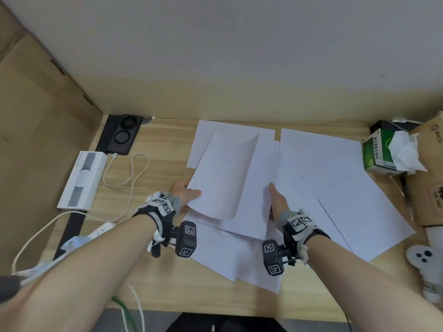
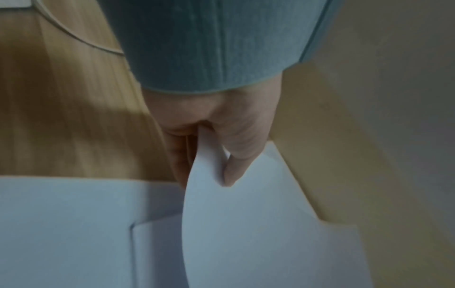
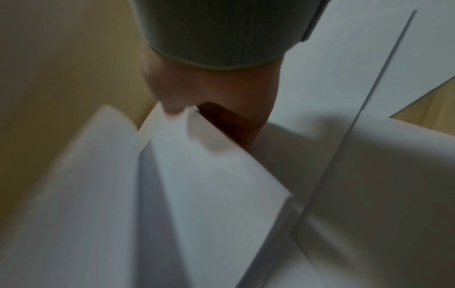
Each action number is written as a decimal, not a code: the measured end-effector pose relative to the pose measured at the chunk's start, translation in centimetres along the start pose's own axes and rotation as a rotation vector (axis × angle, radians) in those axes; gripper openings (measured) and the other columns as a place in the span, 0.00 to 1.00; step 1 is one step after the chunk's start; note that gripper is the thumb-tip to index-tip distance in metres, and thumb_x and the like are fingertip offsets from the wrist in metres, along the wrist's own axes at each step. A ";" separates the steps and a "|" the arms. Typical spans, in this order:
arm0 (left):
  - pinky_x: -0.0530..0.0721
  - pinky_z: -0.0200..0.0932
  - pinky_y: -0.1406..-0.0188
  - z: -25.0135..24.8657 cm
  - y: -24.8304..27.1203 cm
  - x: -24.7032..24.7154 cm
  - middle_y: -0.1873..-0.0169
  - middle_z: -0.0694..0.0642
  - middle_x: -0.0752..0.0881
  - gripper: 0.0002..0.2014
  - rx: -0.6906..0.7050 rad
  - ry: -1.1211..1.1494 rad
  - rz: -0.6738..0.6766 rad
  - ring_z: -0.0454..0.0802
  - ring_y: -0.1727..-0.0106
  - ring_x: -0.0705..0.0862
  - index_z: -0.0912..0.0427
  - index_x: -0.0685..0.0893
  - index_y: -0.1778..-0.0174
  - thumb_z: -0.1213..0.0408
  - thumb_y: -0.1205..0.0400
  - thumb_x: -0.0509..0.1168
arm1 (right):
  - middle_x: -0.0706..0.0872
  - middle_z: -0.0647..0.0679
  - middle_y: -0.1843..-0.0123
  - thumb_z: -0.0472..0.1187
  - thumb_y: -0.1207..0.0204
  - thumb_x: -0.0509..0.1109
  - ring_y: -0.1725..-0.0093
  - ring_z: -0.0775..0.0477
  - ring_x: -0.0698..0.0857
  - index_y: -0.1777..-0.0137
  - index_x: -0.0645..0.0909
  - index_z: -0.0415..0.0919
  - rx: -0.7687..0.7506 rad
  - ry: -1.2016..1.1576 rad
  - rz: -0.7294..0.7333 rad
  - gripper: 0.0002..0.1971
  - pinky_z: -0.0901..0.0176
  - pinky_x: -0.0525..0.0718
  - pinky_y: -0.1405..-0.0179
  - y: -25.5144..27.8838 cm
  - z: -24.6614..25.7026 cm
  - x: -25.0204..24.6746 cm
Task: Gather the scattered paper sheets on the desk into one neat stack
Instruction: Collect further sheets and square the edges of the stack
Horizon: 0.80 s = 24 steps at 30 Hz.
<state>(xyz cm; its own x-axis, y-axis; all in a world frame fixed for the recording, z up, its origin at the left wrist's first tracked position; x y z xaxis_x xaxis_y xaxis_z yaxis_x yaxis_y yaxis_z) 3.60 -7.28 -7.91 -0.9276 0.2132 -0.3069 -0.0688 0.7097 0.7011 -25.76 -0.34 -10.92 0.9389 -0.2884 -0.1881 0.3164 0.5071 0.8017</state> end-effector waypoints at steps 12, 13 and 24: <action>0.75 0.42 0.63 1.9 -0.7 6.0 0.68 0.52 0.78 0.12 0.092 -0.732 0.152 0.52 0.62 0.77 0.54 0.73 0.71 0.67 0.25 0.68 | 0.86 0.34 0.54 0.32 0.25 0.66 0.56 0.44 0.80 0.42 0.80 0.25 -0.172 0.136 -0.023 0.14 0.52 0.78 0.55 -0.1 -0.7 -0.3; 0.75 0.40 0.64 1.9 -0.7 5.9 0.66 0.54 0.79 0.09 0.088 -0.741 0.168 0.53 0.62 0.77 0.55 0.75 0.68 0.67 0.25 0.68 | 0.85 0.33 0.56 0.30 0.26 0.66 0.57 0.44 0.79 0.46 0.80 0.24 -0.170 0.159 -0.034 0.12 0.52 0.77 0.57 -0.1 -0.8 -0.4; 0.82 0.62 0.34 -1.8 0.7 3.6 0.37 0.60 0.86 0.35 0.131 0.164 0.239 0.60 0.39 0.86 0.58 0.78 0.32 0.65 0.36 0.81 | 0.87 0.39 0.54 0.27 0.26 0.67 0.56 0.40 0.84 0.51 0.86 0.36 -0.403 0.136 0.088 0.09 0.42 0.86 0.52 3.9 5.4 -0.7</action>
<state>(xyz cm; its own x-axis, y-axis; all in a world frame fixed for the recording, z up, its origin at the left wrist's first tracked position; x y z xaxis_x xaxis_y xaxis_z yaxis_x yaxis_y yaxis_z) -0.40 -7.22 -7.40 -0.9593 0.2810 -0.0281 0.1964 0.7352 0.6488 -25.89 -2.57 -4.60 0.9654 -0.1336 -0.2238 0.2366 0.8092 0.5378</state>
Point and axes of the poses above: each hand's wrist, its own y-axis away from the middle knuckle, its own x-axis out of the palm, z = x × y, the point moved 8 cm from there along -y, towards the middle knuckle
